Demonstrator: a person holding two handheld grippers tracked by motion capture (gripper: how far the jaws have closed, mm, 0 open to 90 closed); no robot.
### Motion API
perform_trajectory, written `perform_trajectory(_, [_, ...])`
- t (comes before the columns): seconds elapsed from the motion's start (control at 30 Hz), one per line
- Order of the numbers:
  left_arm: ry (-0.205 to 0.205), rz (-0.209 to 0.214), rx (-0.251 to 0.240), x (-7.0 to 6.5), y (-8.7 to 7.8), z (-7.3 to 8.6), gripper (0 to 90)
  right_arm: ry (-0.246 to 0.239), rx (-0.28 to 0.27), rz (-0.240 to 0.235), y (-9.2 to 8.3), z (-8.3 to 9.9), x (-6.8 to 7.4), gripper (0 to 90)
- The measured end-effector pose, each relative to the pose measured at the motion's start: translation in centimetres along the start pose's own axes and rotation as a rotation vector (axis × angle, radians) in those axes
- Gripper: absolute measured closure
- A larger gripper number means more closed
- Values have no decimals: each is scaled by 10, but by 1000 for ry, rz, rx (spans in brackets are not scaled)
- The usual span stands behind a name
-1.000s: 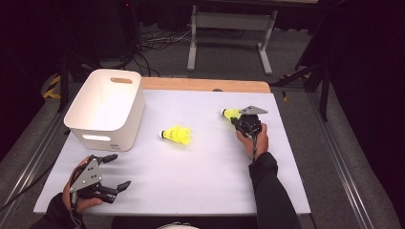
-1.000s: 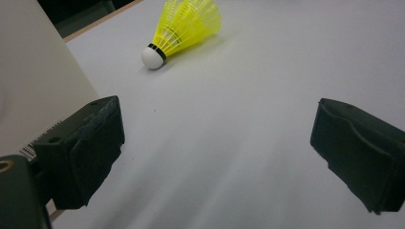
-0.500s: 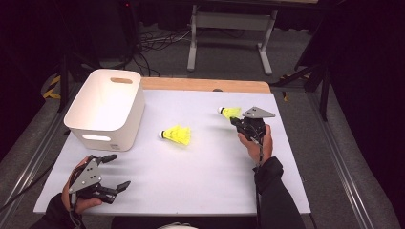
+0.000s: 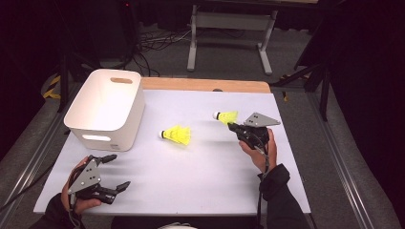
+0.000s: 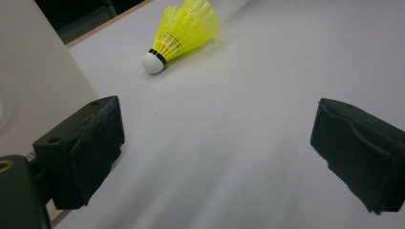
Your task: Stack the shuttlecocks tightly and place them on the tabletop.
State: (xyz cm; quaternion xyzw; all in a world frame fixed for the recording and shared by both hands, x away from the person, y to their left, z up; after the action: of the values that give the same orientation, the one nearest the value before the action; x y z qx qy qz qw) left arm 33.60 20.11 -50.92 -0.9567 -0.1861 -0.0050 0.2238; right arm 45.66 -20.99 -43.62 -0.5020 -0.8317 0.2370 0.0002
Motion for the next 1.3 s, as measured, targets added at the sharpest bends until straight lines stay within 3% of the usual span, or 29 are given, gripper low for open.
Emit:
perform_trajectory(0.57, [-2,3,1,0,0,1,52,-65,3,-63,-17,4,15,900])
perform_trajectory(1.3, [1,6,1,0,1,0,52,-133,50,-153,-7,10,46,900])
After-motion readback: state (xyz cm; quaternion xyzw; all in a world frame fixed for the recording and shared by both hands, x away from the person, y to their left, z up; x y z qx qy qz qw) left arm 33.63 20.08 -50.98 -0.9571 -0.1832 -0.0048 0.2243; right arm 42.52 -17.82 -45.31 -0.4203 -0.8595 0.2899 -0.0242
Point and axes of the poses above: each handheld gripper's, and its own axes: y roughly forward along the jaws, z roughly out of its underside, x roughly to its left, the point moved 6 cm from there along y, roughly forward along the jaws, and after that the axes turned 14 degrees about z, right-handed, at the moved point
